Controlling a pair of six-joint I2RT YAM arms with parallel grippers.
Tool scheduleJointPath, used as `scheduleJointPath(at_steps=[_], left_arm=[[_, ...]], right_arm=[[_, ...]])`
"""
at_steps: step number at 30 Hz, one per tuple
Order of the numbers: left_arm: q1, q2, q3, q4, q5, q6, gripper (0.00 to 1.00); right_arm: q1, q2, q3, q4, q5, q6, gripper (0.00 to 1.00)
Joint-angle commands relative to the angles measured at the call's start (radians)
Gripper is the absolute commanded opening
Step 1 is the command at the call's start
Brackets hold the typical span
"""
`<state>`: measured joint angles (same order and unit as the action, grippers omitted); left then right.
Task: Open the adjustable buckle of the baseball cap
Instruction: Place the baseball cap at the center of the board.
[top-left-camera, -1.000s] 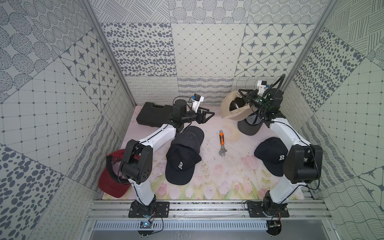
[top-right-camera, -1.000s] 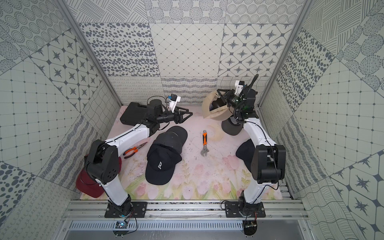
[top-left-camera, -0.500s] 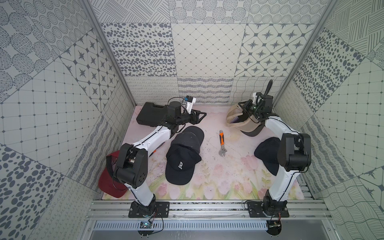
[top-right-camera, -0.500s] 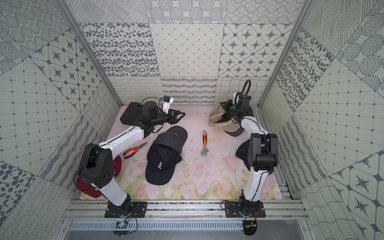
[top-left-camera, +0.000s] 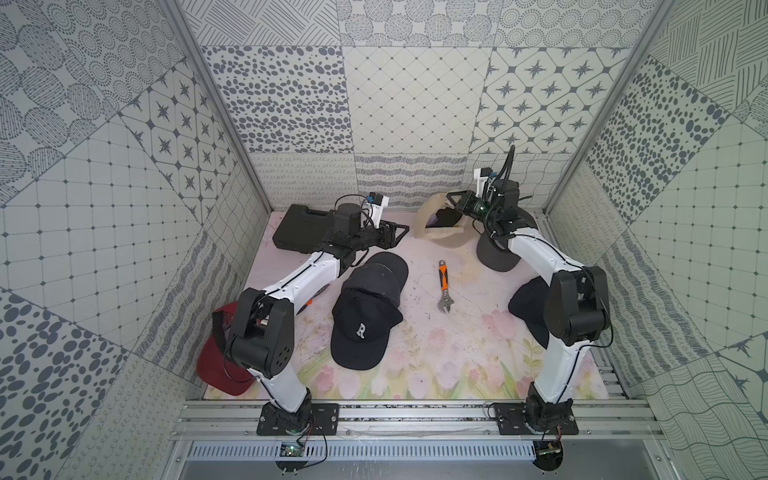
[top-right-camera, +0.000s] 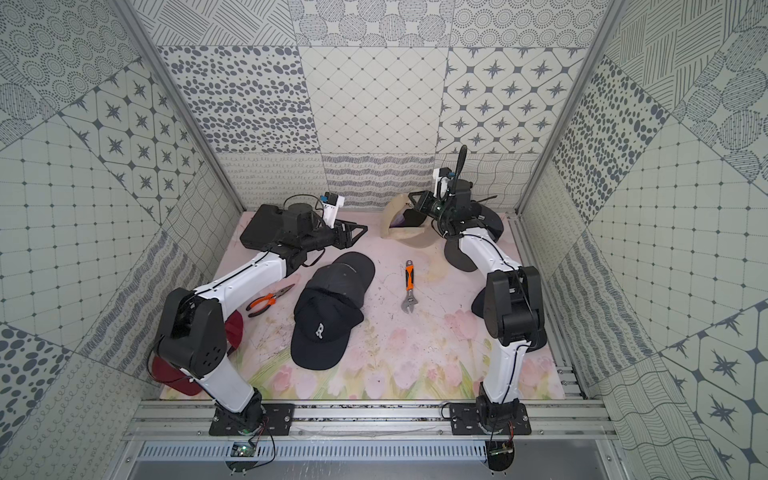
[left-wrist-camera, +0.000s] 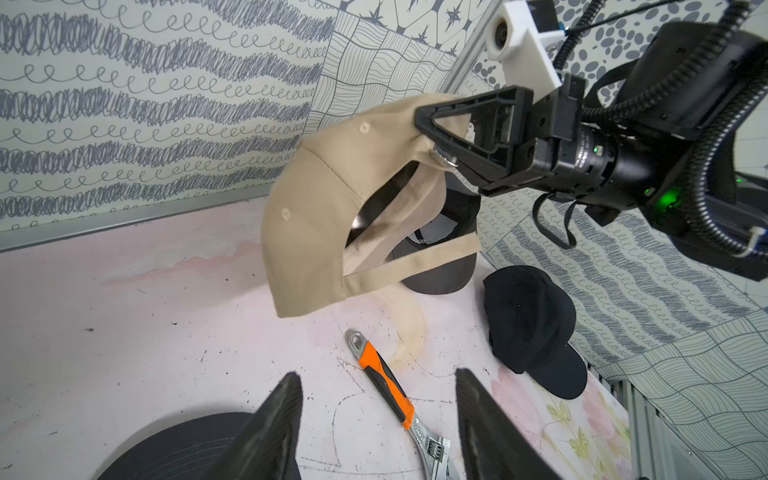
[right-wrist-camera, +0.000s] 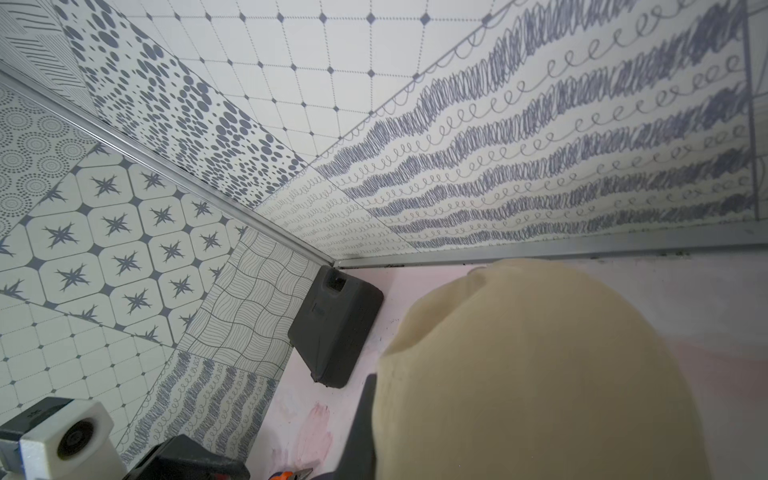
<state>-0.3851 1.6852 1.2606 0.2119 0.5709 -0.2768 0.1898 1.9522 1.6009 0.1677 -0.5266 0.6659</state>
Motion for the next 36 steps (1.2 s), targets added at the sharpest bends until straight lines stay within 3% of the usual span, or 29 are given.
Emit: scheduleJointPath(at_steps=[1,7,8,10,13,16,23,32,36], left_arm=[[0.012,-0.021,0.0,-0.012,-0.02,0.022,0.6],[0.018,-0.031,-0.005,-0.032,-0.035,0.042,0.61],[0.02,-0.034,-0.007,-0.038,-0.038,0.045,0.61],[0.025,-0.041,-0.01,-0.05,-0.05,0.051,0.61],[0.038,-0.053,-0.014,-0.07,-0.07,0.048,0.62],[0.047,-0.071,-0.018,-0.092,-0.093,0.043,0.63],[0.052,-0.104,-0.042,-0.13,-0.138,0.031,0.64],[0.052,-0.167,-0.055,-0.296,-0.299,-0.051,0.66],[0.053,-0.22,-0.107,-0.346,-0.32,-0.07,0.68]], right_arm=[[0.003,0.097,0.077,0.089,-0.012,-0.021,0.0],[0.02,0.213,0.142,0.097,-0.017,0.013,0.02],[0.022,0.217,0.138,0.099,-0.007,0.011,0.07],[0.024,0.223,0.135,0.09,0.026,0.001,0.28],[0.023,0.228,0.157,0.022,0.069,-0.026,0.45],[0.023,0.22,0.176,-0.028,0.111,-0.05,0.54],[0.026,0.163,0.142,-0.072,0.171,-0.097,0.58],[0.037,-0.094,-0.113,-0.123,0.239,-0.197,0.6],[0.051,-0.205,-0.219,-0.226,0.234,-0.25,0.65]])
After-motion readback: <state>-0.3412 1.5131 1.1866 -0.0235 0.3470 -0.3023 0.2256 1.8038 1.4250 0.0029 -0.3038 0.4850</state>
